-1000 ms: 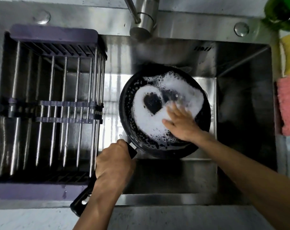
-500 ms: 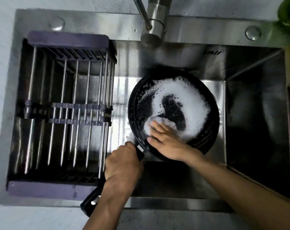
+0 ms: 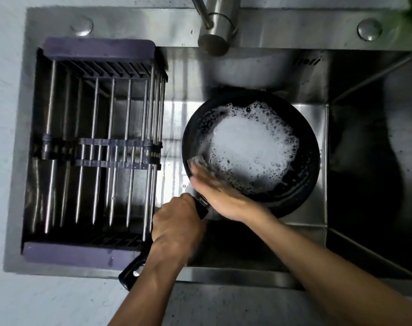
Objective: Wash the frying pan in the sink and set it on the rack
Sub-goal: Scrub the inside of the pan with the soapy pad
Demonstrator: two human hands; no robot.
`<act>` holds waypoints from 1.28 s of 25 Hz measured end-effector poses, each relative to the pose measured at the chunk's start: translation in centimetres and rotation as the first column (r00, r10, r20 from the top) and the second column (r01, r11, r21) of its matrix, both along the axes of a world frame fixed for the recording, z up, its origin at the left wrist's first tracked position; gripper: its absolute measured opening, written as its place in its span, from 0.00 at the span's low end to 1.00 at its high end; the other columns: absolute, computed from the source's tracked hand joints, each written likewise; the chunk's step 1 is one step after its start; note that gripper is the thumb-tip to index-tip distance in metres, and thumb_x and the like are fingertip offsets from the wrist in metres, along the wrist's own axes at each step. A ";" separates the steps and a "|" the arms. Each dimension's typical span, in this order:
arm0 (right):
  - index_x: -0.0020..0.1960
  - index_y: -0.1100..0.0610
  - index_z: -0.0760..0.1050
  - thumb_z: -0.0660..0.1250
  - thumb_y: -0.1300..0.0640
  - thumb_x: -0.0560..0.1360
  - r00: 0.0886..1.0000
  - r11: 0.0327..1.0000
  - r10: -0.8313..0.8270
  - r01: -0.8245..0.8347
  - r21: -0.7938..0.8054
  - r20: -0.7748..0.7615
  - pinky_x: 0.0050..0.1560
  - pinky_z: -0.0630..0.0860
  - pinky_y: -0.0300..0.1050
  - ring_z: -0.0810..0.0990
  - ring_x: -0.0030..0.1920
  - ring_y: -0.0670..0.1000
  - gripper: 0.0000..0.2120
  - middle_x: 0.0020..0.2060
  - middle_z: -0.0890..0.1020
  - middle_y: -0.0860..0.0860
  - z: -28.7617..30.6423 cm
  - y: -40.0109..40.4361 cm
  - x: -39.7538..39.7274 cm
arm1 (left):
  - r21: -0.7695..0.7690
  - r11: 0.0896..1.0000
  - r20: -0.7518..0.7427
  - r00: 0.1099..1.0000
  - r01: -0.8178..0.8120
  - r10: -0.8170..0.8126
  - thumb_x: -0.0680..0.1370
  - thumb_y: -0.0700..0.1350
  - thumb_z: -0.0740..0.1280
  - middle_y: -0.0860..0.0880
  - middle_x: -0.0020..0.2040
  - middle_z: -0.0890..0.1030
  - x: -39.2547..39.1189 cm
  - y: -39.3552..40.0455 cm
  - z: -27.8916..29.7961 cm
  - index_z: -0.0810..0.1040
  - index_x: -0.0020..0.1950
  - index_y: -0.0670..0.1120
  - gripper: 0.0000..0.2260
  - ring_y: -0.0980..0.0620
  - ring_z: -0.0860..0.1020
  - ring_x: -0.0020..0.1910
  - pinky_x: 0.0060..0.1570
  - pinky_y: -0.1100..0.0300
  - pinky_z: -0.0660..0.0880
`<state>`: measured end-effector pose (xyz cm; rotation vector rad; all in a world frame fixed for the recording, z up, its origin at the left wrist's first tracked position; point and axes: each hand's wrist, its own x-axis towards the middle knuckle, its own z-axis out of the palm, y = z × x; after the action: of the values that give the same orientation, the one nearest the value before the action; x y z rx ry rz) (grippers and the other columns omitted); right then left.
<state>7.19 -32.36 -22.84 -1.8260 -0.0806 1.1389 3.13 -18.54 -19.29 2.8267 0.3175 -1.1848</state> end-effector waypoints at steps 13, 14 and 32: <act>0.78 0.41 0.59 0.43 0.32 0.80 0.940 0.861 0.335 -0.332 -0.384 -0.063 0.76 0.45 0.49 0.52 0.79 0.46 0.29 0.79 0.57 0.41 0.8 -8.1 -4.3 | -0.025 1.000 0.027 1.000 -0.009 0.009 0.69 0.46 0.68 0.48 0.51 0.80 -0.3 0.1 -0.4 0.78 0.56 0.52 0.15 0.45 0.80 0.52 0.46 0.56 0.74; 0.77 0.44 0.62 0.43 0.34 0.81 0.944 0.847 0.329 -0.306 -0.435 -0.025 0.76 0.46 0.49 0.53 0.79 0.48 0.29 0.79 0.58 0.44 0.7 -7.9 -4.6 | -0.025 1.000 0.036 0.999 -0.011 0.012 0.69 0.45 0.68 0.48 0.50 0.80 -0.2 0.1 -0.4 0.78 0.55 0.51 0.15 0.45 0.80 0.51 0.44 0.56 0.73; 0.68 0.44 0.73 0.41 0.30 0.78 0.877 0.768 0.473 -0.368 -0.525 0.078 0.75 0.58 0.57 0.60 0.77 0.57 0.32 0.76 0.64 0.52 -1.0 -11.9 -3.7 | 0.016 0.999 0.096 0.995 0.040 -0.042 0.70 0.45 0.68 0.48 0.47 0.81 -0.5 0.1 -0.3 0.78 0.54 0.51 0.13 0.45 0.80 0.46 0.39 0.57 0.70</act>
<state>3.52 -44.28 -23.83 -2.4781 -0.3706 1.3641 2.61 -18.43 -19.63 2.9041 0.2646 -1.0527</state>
